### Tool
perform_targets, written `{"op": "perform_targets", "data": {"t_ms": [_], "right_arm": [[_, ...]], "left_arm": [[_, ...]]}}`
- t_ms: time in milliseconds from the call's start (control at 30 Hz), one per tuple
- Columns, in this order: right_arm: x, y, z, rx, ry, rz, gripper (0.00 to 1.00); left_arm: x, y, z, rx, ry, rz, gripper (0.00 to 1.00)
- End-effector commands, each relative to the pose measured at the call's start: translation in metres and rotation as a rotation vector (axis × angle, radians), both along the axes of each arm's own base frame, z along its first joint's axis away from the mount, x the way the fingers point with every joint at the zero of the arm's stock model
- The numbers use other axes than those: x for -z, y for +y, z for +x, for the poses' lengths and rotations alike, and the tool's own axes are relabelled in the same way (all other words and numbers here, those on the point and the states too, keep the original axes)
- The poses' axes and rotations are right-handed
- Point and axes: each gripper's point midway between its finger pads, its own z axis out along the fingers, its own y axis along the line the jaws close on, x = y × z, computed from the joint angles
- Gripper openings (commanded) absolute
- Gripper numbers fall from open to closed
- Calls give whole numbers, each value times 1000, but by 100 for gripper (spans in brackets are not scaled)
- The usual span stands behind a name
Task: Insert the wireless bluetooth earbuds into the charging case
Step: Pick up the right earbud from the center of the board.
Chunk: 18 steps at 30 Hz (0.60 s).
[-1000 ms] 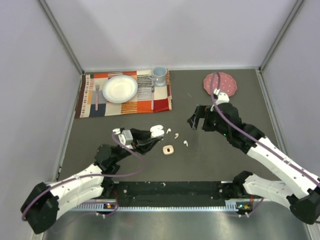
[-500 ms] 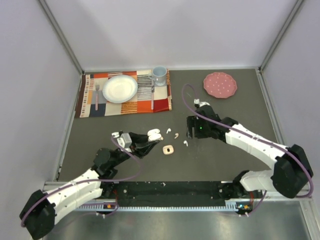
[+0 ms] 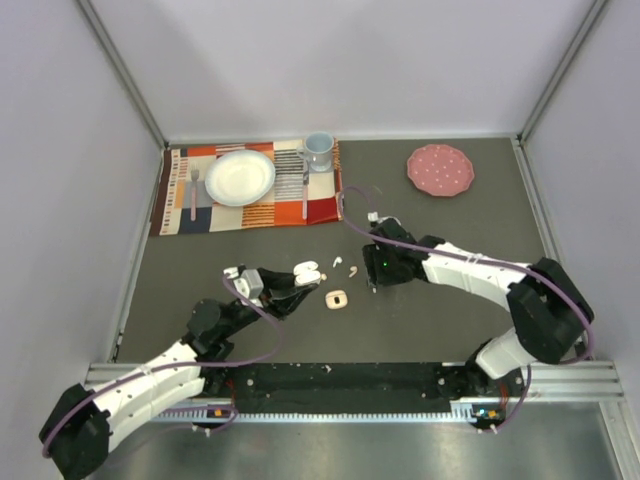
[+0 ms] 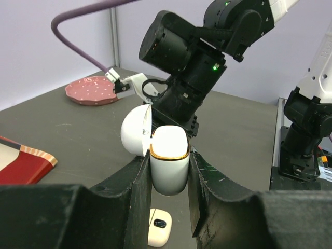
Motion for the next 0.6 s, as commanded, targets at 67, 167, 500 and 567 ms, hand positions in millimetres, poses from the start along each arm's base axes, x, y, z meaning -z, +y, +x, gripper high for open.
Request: {"op": "perform_targets", "data": {"t_ms": [67, 167, 500, 567], "right_arm": [[0, 26, 15, -32, -50, 6, 55], [6, 28, 17, -37, -51, -16, 54], [15, 37, 17, -90, -51, -52, 49], [16, 35, 17, -92, -54, -61, 45]], "left_arm": [[-4, 5, 0, -20, -8, -27, 0], [-2, 6, 0, -30, -6, -26, 0], [-1, 8, 2, -42, -6, -22, 0], [0, 8, 2, -42, -5, -21, 0]]}}
